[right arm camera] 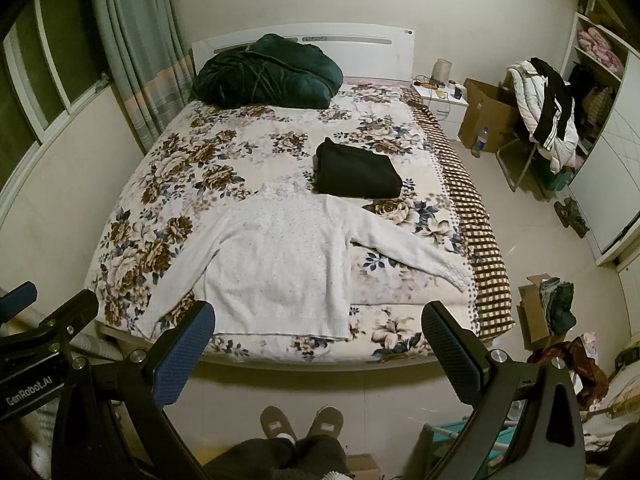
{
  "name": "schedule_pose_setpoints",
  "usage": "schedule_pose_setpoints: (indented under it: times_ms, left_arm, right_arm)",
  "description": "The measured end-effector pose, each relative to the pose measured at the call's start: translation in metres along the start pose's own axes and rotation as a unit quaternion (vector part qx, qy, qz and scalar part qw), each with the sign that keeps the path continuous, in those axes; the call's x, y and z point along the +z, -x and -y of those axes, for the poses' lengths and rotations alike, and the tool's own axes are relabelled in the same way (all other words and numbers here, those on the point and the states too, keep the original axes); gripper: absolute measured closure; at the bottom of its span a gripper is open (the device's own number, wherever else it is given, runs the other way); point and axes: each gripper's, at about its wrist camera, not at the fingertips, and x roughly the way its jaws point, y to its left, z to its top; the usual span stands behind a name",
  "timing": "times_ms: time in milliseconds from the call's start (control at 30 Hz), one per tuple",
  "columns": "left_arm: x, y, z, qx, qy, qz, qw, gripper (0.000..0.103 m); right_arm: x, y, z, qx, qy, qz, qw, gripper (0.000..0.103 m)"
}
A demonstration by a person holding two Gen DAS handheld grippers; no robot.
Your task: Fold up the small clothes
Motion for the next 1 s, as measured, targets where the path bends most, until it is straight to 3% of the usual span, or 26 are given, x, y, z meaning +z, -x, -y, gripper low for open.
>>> schedule_pose_setpoints:
  times_ms: [467,500,800,867,1000]
  left_arm:
    - [0.019,0.004,-0.01,-0.001,0.006,0.004,1.0,0.0]
    - [0.002,0.003,-0.003,-0.001,0.002,0.004,1.0,0.0]
    - [0.019,0.01,-0.006,-0.002,0.005,0.004,1.0,0.0]
    - [0.001,0.004,-0.004,-0.001,0.002,0.005,1.0,0.0]
    - [0.008,0.009,-0.006,-0.001,0.004,0.006,1.0,0.0]
  right_arm:
    - [0.011,0.01,-0.003,0.0,0.001,0.001,1.0,0.0]
    - [0.013,0.011,-0.004,0.001,0.0,0.001,1.0,0.0]
    - [0.008,0.01,-0.003,0.001,0.0,0.001,1.0,0.0]
    - [0.009,0.012,-0.004,0.001,0.001,0.001,1.0,0.0]
    - [0.006,0.009,-0.001,0.001,0.001,0.001,1.0,0.0]
